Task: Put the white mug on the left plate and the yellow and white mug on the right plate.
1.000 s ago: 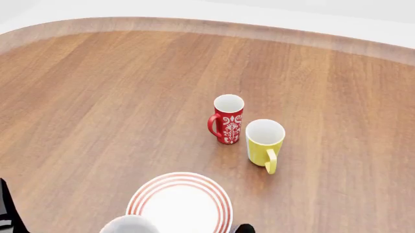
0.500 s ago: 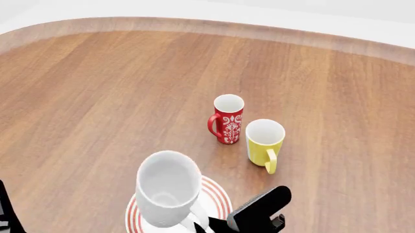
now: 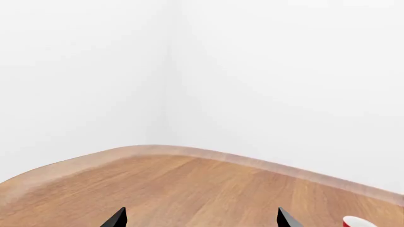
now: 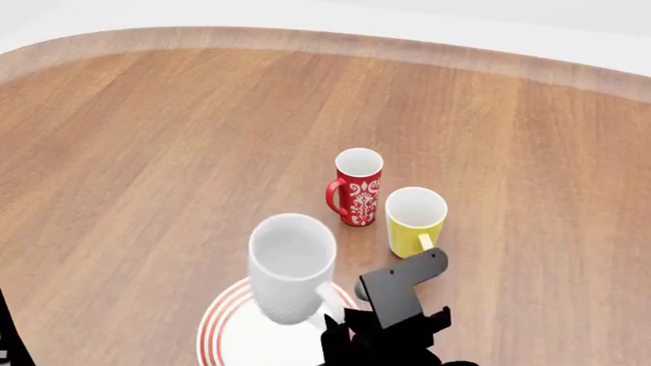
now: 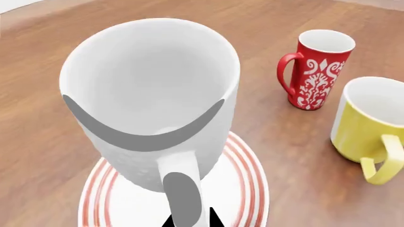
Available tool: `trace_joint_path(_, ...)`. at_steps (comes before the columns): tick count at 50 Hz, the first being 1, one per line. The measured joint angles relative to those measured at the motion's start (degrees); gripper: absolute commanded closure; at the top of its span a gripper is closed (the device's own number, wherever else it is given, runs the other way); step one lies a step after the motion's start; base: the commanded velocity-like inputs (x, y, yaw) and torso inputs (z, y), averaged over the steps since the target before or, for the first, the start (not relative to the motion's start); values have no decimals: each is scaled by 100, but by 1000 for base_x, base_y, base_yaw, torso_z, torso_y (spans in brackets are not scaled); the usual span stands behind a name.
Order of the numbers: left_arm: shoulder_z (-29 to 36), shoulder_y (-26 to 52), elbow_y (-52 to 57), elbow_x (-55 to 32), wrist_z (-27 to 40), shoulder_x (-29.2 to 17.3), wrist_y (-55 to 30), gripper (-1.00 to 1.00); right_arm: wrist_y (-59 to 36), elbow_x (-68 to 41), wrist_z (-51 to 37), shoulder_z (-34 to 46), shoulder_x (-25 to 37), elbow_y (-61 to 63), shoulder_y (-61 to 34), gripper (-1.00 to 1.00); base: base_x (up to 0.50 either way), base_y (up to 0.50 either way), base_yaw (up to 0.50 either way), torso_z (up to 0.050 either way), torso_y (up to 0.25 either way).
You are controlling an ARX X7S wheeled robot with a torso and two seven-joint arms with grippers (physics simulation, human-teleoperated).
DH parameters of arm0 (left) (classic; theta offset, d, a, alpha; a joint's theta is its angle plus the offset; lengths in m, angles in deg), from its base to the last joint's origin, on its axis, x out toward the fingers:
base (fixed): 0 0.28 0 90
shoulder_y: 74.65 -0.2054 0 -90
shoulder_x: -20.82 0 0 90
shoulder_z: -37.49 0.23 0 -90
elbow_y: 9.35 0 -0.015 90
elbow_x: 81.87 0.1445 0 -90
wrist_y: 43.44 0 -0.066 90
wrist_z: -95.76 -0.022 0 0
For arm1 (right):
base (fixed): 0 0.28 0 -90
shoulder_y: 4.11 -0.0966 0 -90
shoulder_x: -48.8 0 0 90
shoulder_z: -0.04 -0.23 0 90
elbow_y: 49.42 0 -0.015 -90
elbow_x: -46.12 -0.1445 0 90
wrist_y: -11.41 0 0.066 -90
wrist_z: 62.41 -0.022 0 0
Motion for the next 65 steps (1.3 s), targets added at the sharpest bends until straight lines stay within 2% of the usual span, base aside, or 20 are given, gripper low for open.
trace_joint_path(15,-3,-16,84,-52,58,-15,-22,-100,-28,288,-29,309,-324,-1142,-626,100,0,0,0,0,0)
trace_joint_path(35,-70,-97,237,-164,122,-72,-32,-100,698,461,192,557,-772,-2793,-1057,100,0,0,0,0,0)
trace_joint_path(36,-75,-100,243,-172,124,-76,-32,-100,722,461,188,559,-786,-2850,-1074,-100,0,0,0,0,0)
trace_joint_path(41,-98,-109,257,-202,135,-89,-27,-100,762,441,145,541,-794,-2892,-1086,-100,0,0,0,0,0)
trace_joint_path(45,-126,-116,262,-234,143,-101,-21,-100,511,346,21,496,-616,-2250,-812,-100,0,0,0,0,0)
trace_joint_path(57,-151,-119,271,-262,168,-135,-20,-100,-427,-386,-742,-188,677,1651,1391,-100,0,0,0,0,0)
trace_joint_path(65,-139,-70,173,-254,123,-169,15,-100,-287,-794,-1262,-1027,1331,4004,2875,-100,0,0,0,0,0)
